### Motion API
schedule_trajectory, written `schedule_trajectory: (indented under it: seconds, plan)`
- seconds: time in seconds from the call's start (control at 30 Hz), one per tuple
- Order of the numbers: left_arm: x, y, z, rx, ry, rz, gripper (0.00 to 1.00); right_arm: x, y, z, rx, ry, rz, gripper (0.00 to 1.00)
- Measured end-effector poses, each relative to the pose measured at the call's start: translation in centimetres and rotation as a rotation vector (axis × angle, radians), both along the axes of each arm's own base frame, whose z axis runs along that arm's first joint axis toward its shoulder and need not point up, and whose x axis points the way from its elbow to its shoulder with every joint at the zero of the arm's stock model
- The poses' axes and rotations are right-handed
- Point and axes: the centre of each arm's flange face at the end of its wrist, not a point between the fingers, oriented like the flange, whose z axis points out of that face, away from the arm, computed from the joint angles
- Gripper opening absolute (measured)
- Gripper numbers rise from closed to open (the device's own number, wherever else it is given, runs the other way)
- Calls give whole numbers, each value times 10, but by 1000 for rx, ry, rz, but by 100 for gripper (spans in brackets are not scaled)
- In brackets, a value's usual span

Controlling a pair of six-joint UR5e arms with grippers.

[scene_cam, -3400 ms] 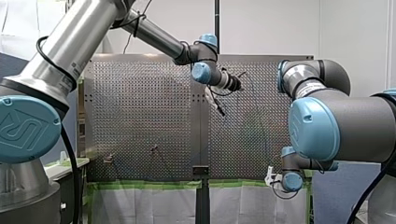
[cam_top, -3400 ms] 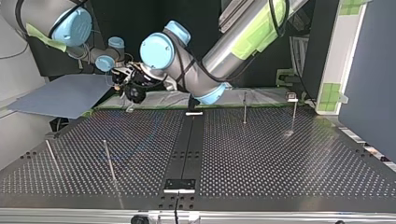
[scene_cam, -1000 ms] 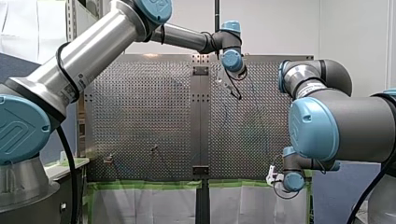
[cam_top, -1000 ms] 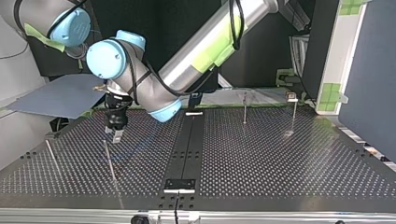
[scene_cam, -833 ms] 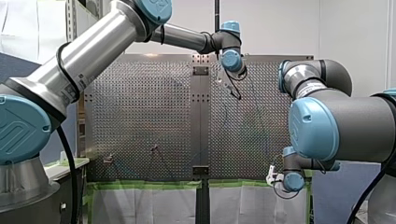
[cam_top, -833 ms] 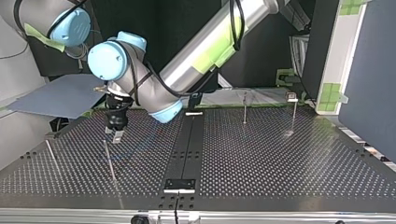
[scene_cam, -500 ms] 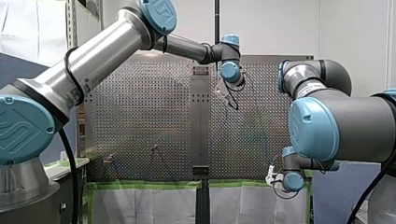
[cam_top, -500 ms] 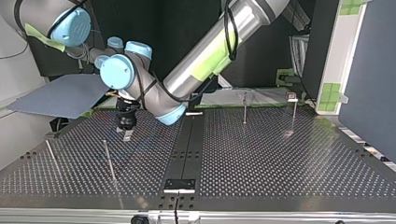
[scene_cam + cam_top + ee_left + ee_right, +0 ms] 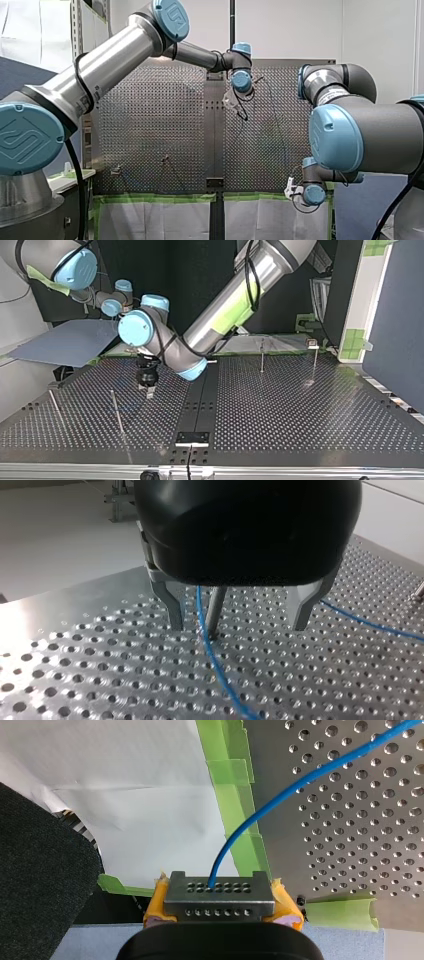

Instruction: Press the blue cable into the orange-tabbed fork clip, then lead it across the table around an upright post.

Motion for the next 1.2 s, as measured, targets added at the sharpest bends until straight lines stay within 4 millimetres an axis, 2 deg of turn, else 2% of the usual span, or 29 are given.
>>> schedule_trajectory:
  seconds: [0.17,0.5,0.8,1.0,1.2]
  plan:
    - [8,3,-5,3,3,-9,100,0,0,0,0,0,0,0]
    - [29,13,-35,28,32,13,100,0,0,0,0,-2,0,0]
    - [46,29,-38,34,38,42,100,1,0,0,0,-2,2,0]
    - [49,33,-41,45,44,48,100,2,1,0,1,-2,4,0]
    - [47,30,-68,108,92,44,100,3,1,0,2,-1,7,0]
